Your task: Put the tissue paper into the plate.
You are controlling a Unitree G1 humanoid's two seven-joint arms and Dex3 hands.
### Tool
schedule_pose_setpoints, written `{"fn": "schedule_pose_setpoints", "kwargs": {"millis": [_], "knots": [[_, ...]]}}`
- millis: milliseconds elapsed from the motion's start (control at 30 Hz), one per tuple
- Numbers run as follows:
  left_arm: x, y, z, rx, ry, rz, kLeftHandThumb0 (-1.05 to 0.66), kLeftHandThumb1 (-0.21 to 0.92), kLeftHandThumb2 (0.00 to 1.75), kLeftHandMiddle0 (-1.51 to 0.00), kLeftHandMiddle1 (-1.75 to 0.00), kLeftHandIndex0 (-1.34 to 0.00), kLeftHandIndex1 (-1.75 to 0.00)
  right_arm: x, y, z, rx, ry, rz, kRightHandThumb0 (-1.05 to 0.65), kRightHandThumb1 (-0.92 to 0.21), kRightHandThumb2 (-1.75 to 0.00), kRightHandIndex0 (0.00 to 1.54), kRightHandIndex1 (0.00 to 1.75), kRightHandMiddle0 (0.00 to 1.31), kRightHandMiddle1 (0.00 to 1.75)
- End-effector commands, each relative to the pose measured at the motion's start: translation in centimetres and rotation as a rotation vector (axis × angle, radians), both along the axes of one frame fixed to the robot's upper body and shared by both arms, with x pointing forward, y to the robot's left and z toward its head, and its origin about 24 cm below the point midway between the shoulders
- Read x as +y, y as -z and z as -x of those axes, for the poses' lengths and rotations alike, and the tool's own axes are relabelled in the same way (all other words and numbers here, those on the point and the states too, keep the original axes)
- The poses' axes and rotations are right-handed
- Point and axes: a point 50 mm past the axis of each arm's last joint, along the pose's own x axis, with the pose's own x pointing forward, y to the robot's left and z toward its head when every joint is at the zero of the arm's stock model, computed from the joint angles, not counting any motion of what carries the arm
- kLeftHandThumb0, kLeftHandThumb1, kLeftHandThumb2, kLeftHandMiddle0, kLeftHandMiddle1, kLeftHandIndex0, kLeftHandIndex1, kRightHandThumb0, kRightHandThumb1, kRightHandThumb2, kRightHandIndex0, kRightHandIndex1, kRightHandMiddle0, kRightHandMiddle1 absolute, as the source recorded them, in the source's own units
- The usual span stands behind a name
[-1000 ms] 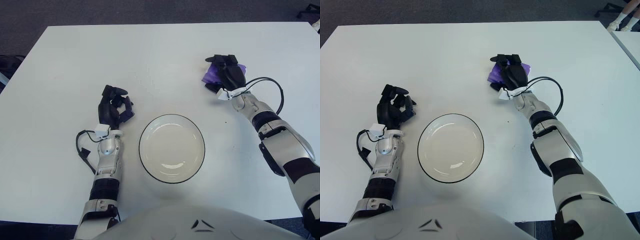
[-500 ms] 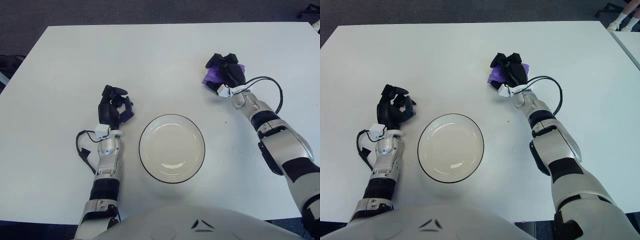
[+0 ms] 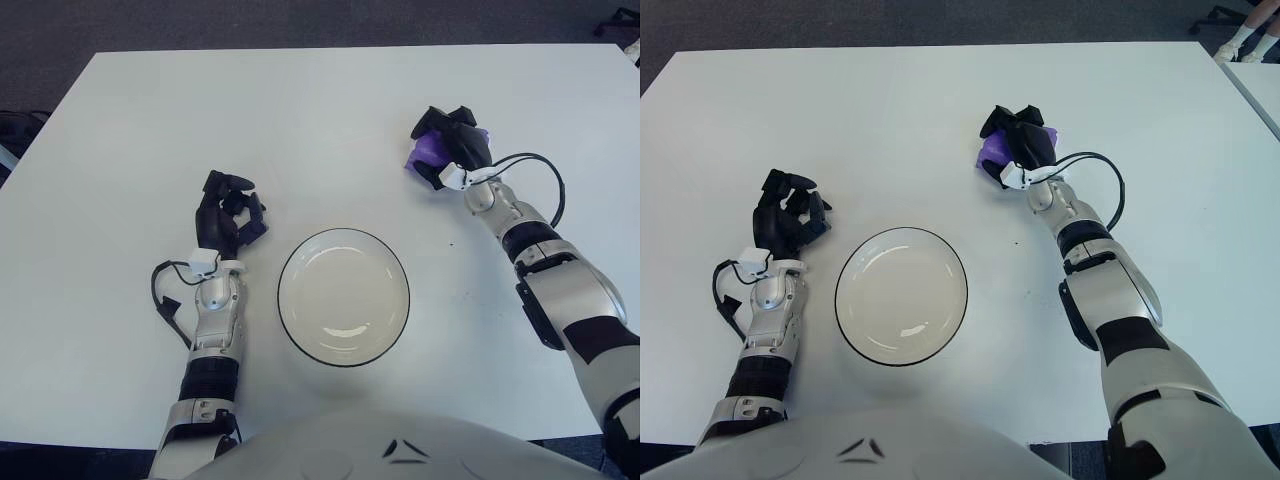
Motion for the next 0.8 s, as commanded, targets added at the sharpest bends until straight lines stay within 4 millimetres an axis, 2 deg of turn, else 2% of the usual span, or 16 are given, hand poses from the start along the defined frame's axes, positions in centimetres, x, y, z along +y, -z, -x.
{"fn": "schedule_pose_setpoints", "kwargs": {"millis": [0, 67, 233, 400, 500, 600, 767], "knots": [[-0.3, 7.2, 5.0, 0.329, -0.049, 0.06, -0.42, 0.51, 1.08, -0.73, -1.75, -0.45, -1.75, -0.1, 6.4, 2.4, 0.298, 0.005, -0.07, -0.57, -0.1, -1.58, 1.36, 1.75, 0.79, 1.75], [-0.3, 7.2, 5.1, 0.329, -0.052, 0.059, -0.42, 0.51, 1.08, -0.73, -1.75, -0.46, -1.75, -0.1, 6.4, 2.3, 0.329, 0.015, -0.153, -0.57, -0.1, -1.59, 1.36, 1.75, 0.79, 1.75], [-0.2, 7.2, 5.1, 0.324, -0.057, 0.077, -0.42, 0.5, 1.1, -0.73, -1.75, -0.46, -1.75, 0.5, 5.9, 1.8, 0.435, -0.048, -0.608, -0.55, -0.13, -1.55, 1.37, 1.75, 0.76, 1.75], [-0.2, 7.2, 5.1, 0.316, -0.057, 0.081, -0.42, 0.5, 1.1, -0.73, -1.75, -0.47, -1.75, 0.5, 5.7, 1.5, 0.499, -0.117, -0.854, -0.54, -0.15, -1.52, 1.34, 1.75, 0.74, 1.75], [-0.2, 7.1, 5.1, 0.311, -0.055, 0.077, -0.42, 0.5, 1.1, -0.74, -1.75, -0.47, -1.75, 0.6, 5.0, 1.0, 0.521, -0.179, -1.072, -0.53, -0.17, -1.5, 1.31, 1.75, 0.73, 1.75], [-0.2, 7.1, 5.1, 0.31, -0.057, 0.071, -0.42, 0.5, 1.1, -0.73, -1.75, -0.47, -1.75, 0.6, 4.0, 0.4, 0.539, -0.239, -1.231, -0.51, -0.2, -1.46, 1.27, 1.75, 0.7, 1.75], [-0.3, 7.1, 5.0, 0.311, -0.062, 0.064, -0.42, 0.5, 1.11, -0.72, -1.75, -0.47, -1.75, 0.7, 3.8, 0.3, 0.571, -0.28, -1.339, -0.5, -0.23, -1.43, 1.2, 1.75, 0.68, 1.75]]}}
